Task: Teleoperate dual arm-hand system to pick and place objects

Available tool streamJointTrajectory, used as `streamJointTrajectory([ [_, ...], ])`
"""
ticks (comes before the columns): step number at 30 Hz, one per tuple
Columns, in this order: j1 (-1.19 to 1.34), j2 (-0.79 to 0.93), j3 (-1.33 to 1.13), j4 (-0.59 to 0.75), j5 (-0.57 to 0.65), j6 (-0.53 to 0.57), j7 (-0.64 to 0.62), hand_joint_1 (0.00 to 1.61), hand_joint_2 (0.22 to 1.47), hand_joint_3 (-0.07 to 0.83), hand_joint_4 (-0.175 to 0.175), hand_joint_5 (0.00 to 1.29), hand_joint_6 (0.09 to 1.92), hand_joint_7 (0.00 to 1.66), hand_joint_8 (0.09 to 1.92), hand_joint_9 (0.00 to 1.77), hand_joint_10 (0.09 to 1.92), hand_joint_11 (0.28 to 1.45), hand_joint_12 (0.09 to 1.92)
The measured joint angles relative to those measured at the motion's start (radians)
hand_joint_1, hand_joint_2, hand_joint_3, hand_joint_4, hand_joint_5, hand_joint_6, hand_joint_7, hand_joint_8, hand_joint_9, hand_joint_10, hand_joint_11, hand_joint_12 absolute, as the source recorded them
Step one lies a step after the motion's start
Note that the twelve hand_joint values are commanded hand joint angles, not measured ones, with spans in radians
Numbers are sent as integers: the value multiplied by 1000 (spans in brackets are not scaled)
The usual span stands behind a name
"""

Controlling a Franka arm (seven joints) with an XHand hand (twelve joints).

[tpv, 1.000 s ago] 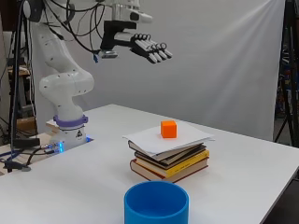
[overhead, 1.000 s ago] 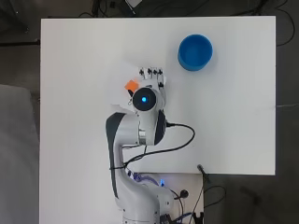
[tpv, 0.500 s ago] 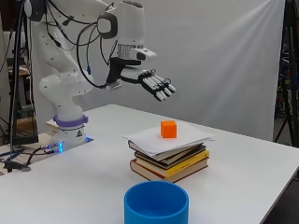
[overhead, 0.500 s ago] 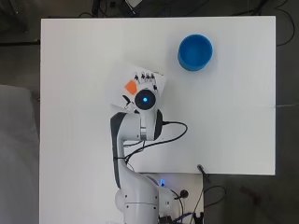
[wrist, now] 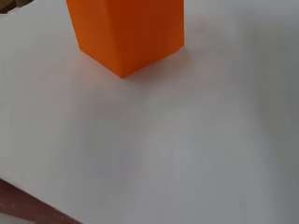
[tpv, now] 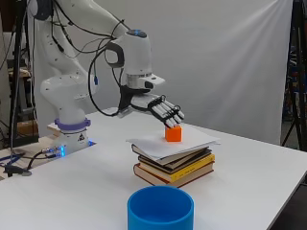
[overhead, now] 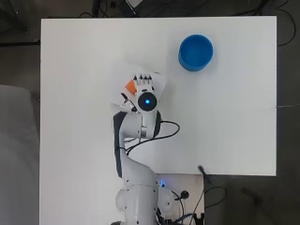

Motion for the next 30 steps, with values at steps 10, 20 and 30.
streamJointTrajectory([
  [10,10,153,27,102,73,10,-53,151,1019,-1,10,237,87,365,87,457,87,493,87],
  [20,11,196,9,54,196,-8,-205,944,1186,7,139,808,1158,1031,1533,1236,1633,842,1516],
  [30,7,81,-29,169,258,-100,-296,941,1209,-2,175,794,1273,1096,1920,1379,1920,996,1840],
])
